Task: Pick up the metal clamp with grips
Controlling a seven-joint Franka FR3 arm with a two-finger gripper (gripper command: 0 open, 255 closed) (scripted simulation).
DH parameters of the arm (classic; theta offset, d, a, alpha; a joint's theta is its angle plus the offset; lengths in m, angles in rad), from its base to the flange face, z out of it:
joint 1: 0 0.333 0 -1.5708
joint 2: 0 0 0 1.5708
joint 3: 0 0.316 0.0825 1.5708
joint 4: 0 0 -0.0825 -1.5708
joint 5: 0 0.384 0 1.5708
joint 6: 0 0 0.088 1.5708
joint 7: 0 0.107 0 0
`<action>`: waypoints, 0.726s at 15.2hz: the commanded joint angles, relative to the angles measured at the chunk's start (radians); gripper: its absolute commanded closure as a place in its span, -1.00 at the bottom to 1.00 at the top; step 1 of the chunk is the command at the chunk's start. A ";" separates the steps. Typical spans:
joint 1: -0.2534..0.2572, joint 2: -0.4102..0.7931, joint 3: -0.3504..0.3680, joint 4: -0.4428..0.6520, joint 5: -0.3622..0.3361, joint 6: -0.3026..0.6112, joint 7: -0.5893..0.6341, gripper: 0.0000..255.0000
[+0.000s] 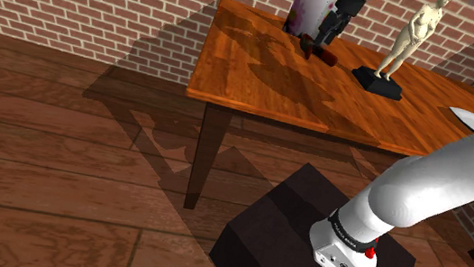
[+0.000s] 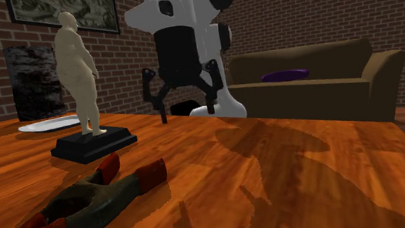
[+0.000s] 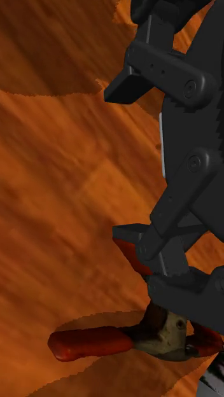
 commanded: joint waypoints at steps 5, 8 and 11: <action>-0.037 0.218 -0.081 0.212 0.029 -0.038 -0.108 -1.00; -0.068 0.336 -0.115 0.335 0.058 -0.067 -0.164 -1.00; -0.112 0.465 -0.142 0.478 0.096 -0.106 -0.217 -1.00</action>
